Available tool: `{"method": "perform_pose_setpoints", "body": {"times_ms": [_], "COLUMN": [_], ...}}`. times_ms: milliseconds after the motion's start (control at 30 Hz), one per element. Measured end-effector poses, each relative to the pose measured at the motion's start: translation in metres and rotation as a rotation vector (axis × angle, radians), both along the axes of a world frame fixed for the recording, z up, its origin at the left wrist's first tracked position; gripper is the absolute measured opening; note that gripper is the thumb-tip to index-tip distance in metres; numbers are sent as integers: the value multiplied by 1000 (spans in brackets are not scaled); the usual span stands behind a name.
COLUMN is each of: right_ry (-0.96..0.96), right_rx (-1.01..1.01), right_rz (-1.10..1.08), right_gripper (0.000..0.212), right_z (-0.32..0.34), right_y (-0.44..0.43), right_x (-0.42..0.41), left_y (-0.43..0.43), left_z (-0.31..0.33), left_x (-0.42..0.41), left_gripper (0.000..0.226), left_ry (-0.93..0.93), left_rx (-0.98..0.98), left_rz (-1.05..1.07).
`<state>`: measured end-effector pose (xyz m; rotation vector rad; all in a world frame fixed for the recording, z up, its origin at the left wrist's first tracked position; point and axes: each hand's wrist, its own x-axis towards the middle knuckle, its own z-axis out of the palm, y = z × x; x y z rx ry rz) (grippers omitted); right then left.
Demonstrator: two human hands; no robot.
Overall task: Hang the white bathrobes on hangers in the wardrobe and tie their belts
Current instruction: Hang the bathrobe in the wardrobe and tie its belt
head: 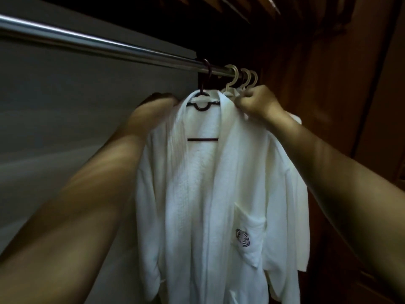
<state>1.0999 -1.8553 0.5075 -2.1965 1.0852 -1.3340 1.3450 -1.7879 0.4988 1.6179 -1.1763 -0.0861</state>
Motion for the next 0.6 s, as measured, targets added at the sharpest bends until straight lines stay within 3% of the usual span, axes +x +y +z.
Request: {"method": "perform_pose_setpoints", "body": {"times_ms": [67, 133, 233, 300, 400, 500, 600], "right_ry": [44, -37, -62, -23, -29, -35, -52], "right_rx": [-266, -505, -707, -599, -341, -330, -354], "right_rz": [-114, -243, -349, -221, -159, -198, -202], "right_gripper": [24, 27, 24, 24, 53, 76, 85], "right_z": [-19, -55, -110, -148, -192, -199, -180], "right_y": [-2, 2, 24, 33, 40, 41, 39], "right_x": [-6, -15, -20, -16, 0, 19, 37], "left_y": [1, 6, 20, 14, 0, -7, -10], "left_z": [-15, -56, -138, -179, -198, -175, -141], "left_x": [-5, -12, -35, -41, -43, -45, -44], "left_gripper": [46, 48, 50, 66, 75, 59, 35], "left_ry": [-138, -184, -141, -119, -63, -104, -221], "left_rx": [-84, -265, -343, -230, -112, -147, -134], "left_rz": [178, 344, 305, 263, 275, 312, 317]}}
